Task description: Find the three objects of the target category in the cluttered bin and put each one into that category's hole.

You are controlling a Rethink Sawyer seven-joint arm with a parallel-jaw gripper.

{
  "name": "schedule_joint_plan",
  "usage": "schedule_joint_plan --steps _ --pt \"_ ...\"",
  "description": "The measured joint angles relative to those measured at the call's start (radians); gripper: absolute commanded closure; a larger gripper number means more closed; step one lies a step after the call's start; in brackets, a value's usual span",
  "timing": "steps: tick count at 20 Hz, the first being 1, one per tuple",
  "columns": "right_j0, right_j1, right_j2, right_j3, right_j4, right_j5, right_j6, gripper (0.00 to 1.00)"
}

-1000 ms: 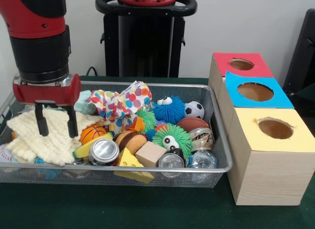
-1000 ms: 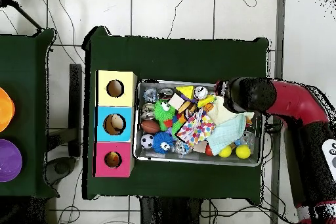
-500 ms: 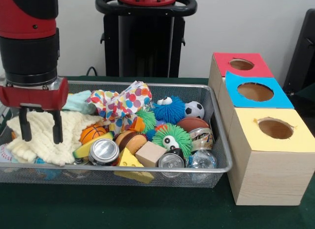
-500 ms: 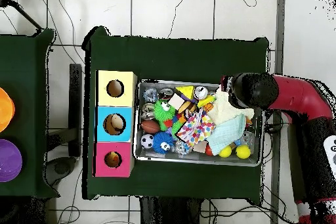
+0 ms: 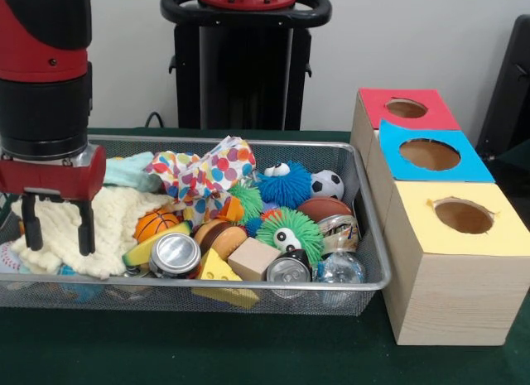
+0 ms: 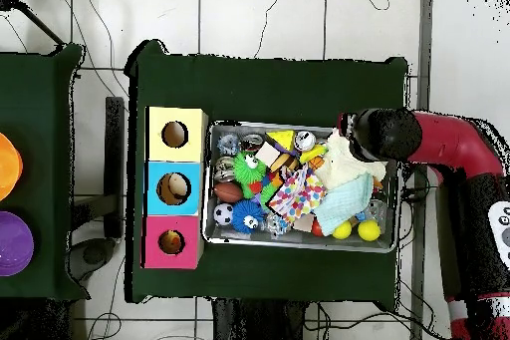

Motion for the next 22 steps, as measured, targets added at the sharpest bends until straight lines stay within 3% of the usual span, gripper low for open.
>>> schedule_joint_plan --steps 15,22 --pt "0.003 0.108 0.001 -0.049 -0.002 0.0 0.0 0.0" --pt "0.014 0.119 0.001 -0.068 -0.002 0.0 0.0 0.0"
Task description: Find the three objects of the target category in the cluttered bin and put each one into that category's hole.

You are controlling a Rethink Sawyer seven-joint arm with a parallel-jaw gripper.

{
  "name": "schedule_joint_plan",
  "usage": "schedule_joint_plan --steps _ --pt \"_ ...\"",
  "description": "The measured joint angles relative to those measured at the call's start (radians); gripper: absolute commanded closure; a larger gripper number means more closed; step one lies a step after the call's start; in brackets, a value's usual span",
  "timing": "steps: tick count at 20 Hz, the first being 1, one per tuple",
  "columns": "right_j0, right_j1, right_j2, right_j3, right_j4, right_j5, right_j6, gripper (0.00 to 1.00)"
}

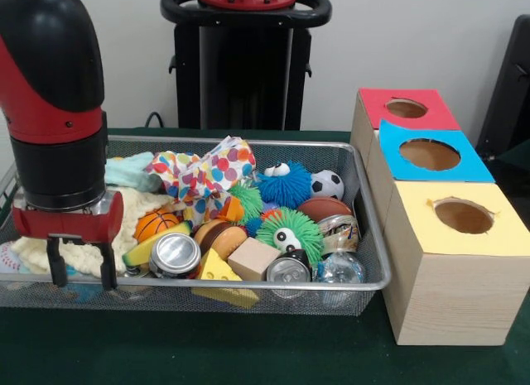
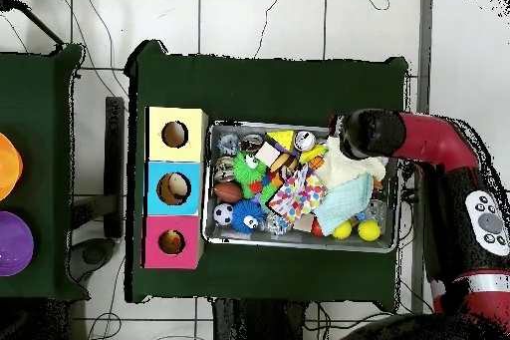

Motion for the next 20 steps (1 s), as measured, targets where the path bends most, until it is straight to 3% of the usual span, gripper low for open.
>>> schedule_joint_plan --steps 15,20 --pt "0.007 0.003 0.0 -0.002 0.0 0.0 0.0 0.0" --pt "0.013 -0.038 -0.001 0.033 -0.001 0.002 0.0 0.0"
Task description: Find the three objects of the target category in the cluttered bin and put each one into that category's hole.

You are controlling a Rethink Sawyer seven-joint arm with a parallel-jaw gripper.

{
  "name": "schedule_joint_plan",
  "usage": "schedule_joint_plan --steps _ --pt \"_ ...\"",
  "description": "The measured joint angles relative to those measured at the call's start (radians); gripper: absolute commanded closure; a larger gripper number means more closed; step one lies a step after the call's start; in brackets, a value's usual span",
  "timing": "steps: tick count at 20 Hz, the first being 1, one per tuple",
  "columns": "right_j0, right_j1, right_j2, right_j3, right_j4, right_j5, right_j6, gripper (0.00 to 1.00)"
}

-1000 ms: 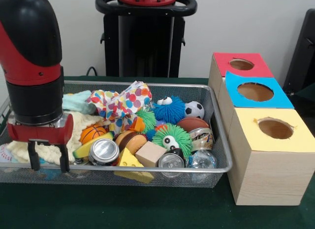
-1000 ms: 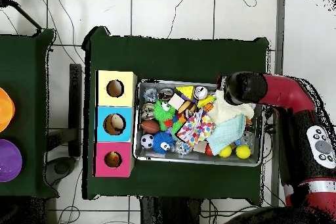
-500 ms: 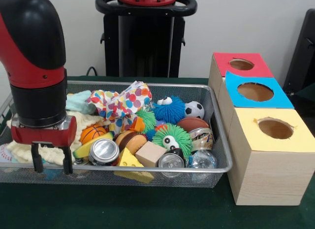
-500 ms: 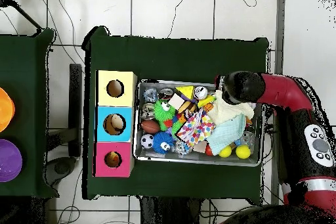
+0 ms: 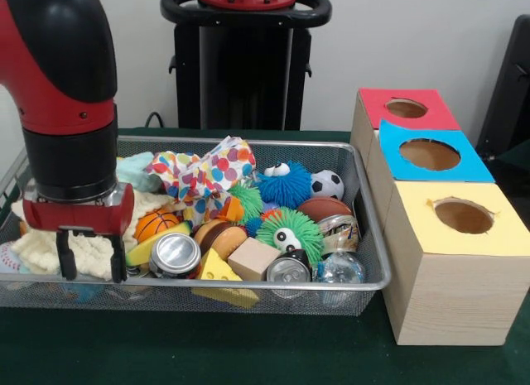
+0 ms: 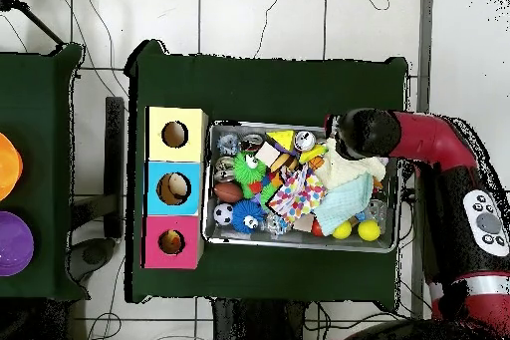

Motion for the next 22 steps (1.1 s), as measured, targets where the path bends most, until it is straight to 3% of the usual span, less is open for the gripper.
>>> schedule_joint_plan --steps 10,22 --pt "0.013 -0.077 0.0 0.023 0.0 0.018 0.0 0.0" --pt "0.01 -0.019 -0.006 0.023 -0.004 0.018 0.0 0.0"
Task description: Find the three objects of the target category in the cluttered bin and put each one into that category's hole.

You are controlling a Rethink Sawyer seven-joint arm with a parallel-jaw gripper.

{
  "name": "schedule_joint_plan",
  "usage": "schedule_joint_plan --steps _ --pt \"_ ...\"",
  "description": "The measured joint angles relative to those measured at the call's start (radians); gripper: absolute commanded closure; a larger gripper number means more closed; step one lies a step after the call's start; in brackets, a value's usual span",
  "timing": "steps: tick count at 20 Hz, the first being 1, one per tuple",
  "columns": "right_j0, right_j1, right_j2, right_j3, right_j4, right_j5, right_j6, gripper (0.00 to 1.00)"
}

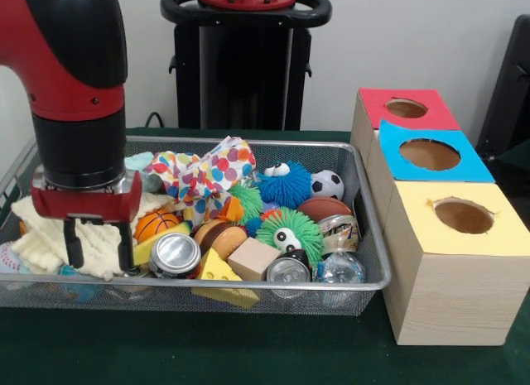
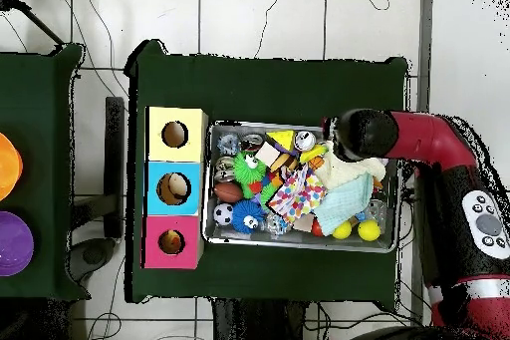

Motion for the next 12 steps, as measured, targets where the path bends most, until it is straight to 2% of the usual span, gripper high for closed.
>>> schedule_joint_plan --steps 12 --pt "-0.016 0.086 0.0 -0.002 -0.001 0.0 0.0 0.0"
